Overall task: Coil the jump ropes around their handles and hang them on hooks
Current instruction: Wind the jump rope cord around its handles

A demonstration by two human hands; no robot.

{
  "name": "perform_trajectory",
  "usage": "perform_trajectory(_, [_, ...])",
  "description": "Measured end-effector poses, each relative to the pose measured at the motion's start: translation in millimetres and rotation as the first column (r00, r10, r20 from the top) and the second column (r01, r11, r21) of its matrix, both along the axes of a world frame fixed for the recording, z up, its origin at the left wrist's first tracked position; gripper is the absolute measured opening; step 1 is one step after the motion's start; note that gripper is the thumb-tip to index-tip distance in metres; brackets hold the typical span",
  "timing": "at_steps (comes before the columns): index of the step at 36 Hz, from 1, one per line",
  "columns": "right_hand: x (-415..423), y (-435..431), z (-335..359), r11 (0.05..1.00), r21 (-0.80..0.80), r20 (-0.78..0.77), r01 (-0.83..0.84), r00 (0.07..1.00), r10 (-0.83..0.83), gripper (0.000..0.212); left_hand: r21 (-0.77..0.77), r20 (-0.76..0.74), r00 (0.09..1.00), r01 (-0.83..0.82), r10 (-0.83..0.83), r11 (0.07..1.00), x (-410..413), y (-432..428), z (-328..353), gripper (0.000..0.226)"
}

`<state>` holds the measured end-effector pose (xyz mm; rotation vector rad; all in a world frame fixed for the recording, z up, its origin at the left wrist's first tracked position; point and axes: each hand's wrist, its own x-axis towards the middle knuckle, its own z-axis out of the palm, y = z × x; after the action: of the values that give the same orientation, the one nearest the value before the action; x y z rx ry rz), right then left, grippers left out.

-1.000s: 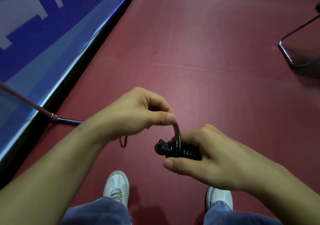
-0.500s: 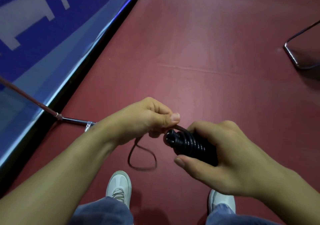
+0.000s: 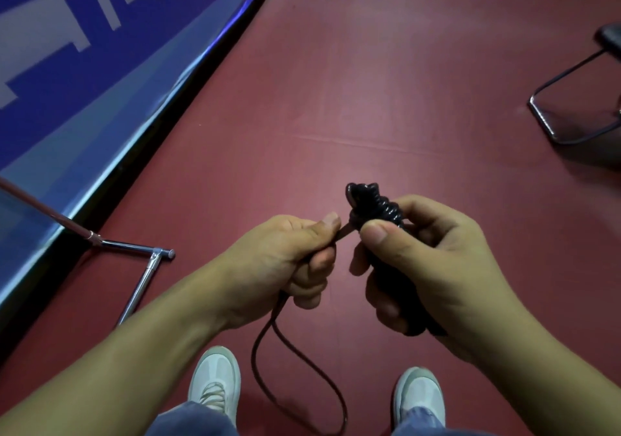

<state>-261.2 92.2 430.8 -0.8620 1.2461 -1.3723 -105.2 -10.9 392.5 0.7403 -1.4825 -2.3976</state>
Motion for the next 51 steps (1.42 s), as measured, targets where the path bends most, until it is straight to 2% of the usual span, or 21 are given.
perform_trajectory(4, [-6.8, 0.4, 3.7, 0.998, 0.021, 0.129, -0.061, 0.990, 0.058, 0.025, -0.054, 0.009, 1.000, 0.001, -0.001, 0.999, 4.1, 2.2, 10.0, 0.045])
perform_trajectory(7, [-10.0, -0.2, 4.6, 0.998, 0.035, 0.159, -0.059, 0.986, 0.053, 0.026, -0.221, 0.039, 0.999, -0.024, 0.034, 0.975, 5.9, 5.9, 20.1, 0.025])
perform_trajectory(9, [-11.2, -1.2, 4.5, 0.997, 0.053, 0.149, -0.058, 0.988, 0.049, 0.026, -0.381, 0.109, 0.990, -0.039, 0.086, 0.924, 6.2, 9.2, 25.2, 0.025])
perform_trajectory(11, [-11.2, -2.3, 3.4, 0.996, 0.074, 0.121, -0.056, 0.992, 0.047, 0.029, -0.564, 0.185, 0.973, -0.011, 0.139, 0.826, 6.8, 11.4, 28.5, 0.030])
perform_trajectory(13, [-10.3, -3.1, 2.0, 0.994, 0.098, 0.087, -0.046, 0.995, 0.037, 0.037, -0.646, 0.216, 0.962, 0.014, 0.165, 0.764, 7.3, 12.6, 31.8, 0.033])
perform_trajectory(17, [-9.1, -2.9, 1.1, 0.993, 0.110, 0.077, -0.038, 0.997, 0.030, 0.028, -0.693, 0.252, 0.952, 0.053, 0.173, 0.719, 6.8, 14.0, 39.4, 0.039])
perform_trajectory(20, [-7.7, -3.4, -0.4, 0.994, 0.107, 0.108, -0.032, 0.994, 0.020, 0.030, -0.714, 0.267, 0.947, 0.069, 0.179, 0.697, 8.6, 13.2, 42.2, 0.035])
perform_trajectory(24, [-9.1, -4.6, -2.8, 0.994, 0.106, 0.199, -0.040, 0.980, 0.018, 0.023, -0.728, 0.228, 0.933, -0.026, 0.278, 0.685, 9.8, 9.9, 38.5, 0.027])
perform_trajectory(27, [-8.5, -5.2, -0.7, 0.993, 0.097, 0.301, -0.073, 0.953, 0.041, 0.014, -0.805, 0.132, 0.929, -0.103, 0.345, 0.585, 8.7, 10.1, 36.1, 0.025])
perform_trajectory(29, [-8.5, -5.4, 2.9, 0.990, 0.125, 0.383, -0.066, 0.924, 0.013, 0.020, -0.821, 0.061, 0.932, -0.158, 0.359, 0.549, 8.5, 12.5, 37.3, 0.019])
perform_trajectory(31, [-9.7, -4.8, 5.6, 0.988, 0.136, 0.457, -0.078, 0.889, 0.007, 0.027, -0.853, -0.026, 0.931, -0.211, 0.365, 0.477, 8.9, 15.8, 37.9, 0.031])
perform_trajectory(35, [-12.7, -2.4, -0.1, 0.975, 0.058, 0.570, -0.213, 0.809, 0.143, 0.028, -0.911, -0.160, 0.900, -0.293, 0.405, 0.291, 11.2, 17.3, 35.6, 0.024])
perform_trajectory(37, [-13.9, -2.0, -3.9, 0.965, 0.039, 0.560, -0.260, 0.805, 0.195, 0.029, -0.928, -0.180, 0.880, -0.300, 0.439, 0.222, 11.9, 17.9, 35.2, 0.019])
perform_trajectory(39, [-14.0, -2.5, -5.5, 0.956, 0.055, 0.506, -0.289, 0.833, 0.223, 0.033, -0.932, -0.181, 0.869, -0.301, 0.461, 0.202, 12.6, 19.1, 34.6, 0.016])
perform_trajectory(42, [-13.9, -2.8, -7.3, 0.958, 0.054, 0.451, -0.283, 0.863, 0.229, 0.037, -0.924, -0.178, 0.847, -0.320, 0.501, 0.212, 12.7, 18.8, 33.4, 0.011])
perform_trajectory(46, [-10.3, -4.5, -6.3, 0.971, 0.074, 0.414, -0.226, 0.893, 0.177, 0.029, -0.902, -0.165, 0.843, -0.339, 0.512, 0.268, 12.4, 18.2, 31.9, 0.015])
perform_trajectory(51, [-5.8, -7.6, -8.4, 0.980, 0.111, 0.348, -0.168, 0.930, 0.120, 0.025, -0.936, -0.145, 0.856, -0.282, 0.496, 0.213, 8.2, 22.8, 30.4, 0.010])
